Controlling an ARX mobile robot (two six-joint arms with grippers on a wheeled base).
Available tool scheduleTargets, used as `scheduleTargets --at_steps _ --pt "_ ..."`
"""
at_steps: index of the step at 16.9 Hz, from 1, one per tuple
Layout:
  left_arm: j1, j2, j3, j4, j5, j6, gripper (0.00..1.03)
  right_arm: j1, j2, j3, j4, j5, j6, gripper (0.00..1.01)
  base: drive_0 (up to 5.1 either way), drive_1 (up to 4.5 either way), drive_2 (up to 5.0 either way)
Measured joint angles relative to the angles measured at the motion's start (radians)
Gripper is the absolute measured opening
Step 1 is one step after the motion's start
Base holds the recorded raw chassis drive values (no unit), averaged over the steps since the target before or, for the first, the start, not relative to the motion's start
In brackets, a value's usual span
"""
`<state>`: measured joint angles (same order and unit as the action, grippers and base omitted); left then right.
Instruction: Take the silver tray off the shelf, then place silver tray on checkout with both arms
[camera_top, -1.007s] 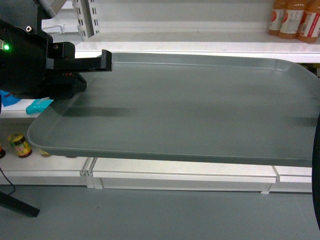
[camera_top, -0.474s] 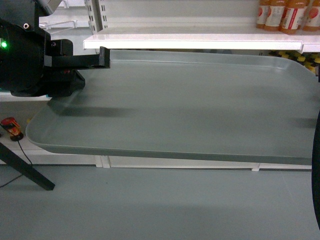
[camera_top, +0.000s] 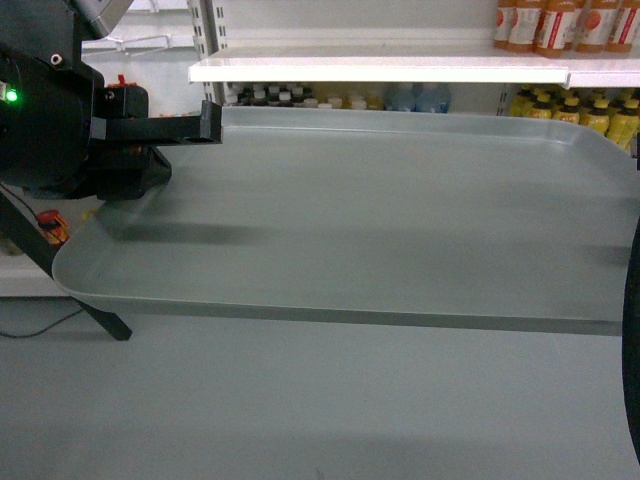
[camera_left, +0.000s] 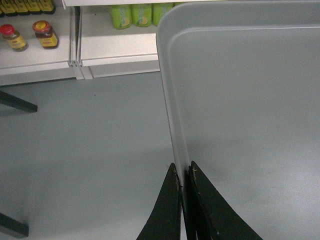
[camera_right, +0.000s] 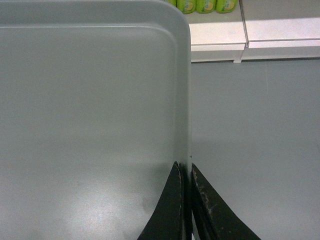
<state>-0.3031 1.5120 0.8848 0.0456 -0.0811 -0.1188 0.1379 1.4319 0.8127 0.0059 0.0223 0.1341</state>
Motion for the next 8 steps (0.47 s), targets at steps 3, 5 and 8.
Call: scheduleTargets --at_steps 3,5,8 --pt "0.0 0.0 0.0 0.003 0.001 0.0 0.03 0.0 0.0 0.0 0.002 0.0 0.0 0.03 0.1 -4.16 4.3" --pt "0.0 -0.001 0.0 0.008 0.001 0.0 0.03 0.0 -0.001 0.0 0.006 0.0 0.0 0.03 -0.1 -4.31 4.2" --pt "0.0 0.0 0.0 0.008 0.0 0.0 0.03 0.0 0.0 0.0 0.005 0.001 0.0 0.03 0.0 -4.24 4.2"
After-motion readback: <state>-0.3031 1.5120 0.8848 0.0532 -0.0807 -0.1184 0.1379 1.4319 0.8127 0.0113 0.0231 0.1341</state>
